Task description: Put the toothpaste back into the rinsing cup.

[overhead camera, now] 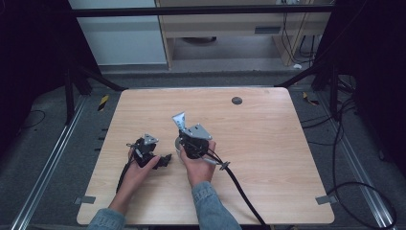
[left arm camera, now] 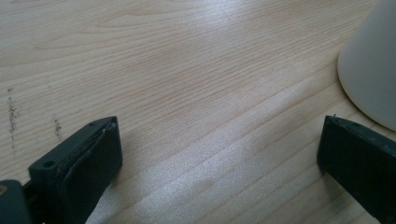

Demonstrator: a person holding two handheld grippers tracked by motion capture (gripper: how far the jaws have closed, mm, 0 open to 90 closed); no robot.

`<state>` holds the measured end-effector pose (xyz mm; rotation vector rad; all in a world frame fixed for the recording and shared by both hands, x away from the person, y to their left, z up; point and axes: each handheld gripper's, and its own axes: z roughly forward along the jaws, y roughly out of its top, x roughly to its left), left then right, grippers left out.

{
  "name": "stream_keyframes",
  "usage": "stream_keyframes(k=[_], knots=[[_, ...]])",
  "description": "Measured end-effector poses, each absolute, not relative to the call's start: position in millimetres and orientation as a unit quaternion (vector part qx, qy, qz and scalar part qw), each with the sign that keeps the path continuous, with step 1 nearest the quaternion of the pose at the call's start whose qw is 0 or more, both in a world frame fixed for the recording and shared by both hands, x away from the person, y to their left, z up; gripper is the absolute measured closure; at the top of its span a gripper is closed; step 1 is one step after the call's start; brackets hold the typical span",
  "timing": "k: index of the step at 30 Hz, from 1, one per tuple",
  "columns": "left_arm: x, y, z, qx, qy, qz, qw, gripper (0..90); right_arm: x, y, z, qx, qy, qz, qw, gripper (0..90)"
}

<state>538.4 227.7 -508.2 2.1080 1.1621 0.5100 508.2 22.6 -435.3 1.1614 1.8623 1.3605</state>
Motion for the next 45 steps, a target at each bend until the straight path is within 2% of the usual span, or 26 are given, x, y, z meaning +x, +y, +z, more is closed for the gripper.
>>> stream_keyframes(k=[45], knots=[[538, 228, -508, 0.807, 0.446, 0.195, 0.334, 0.0, 517, 21, -431, 0.437, 0.698, 0.509, 0.251, 74.5]])
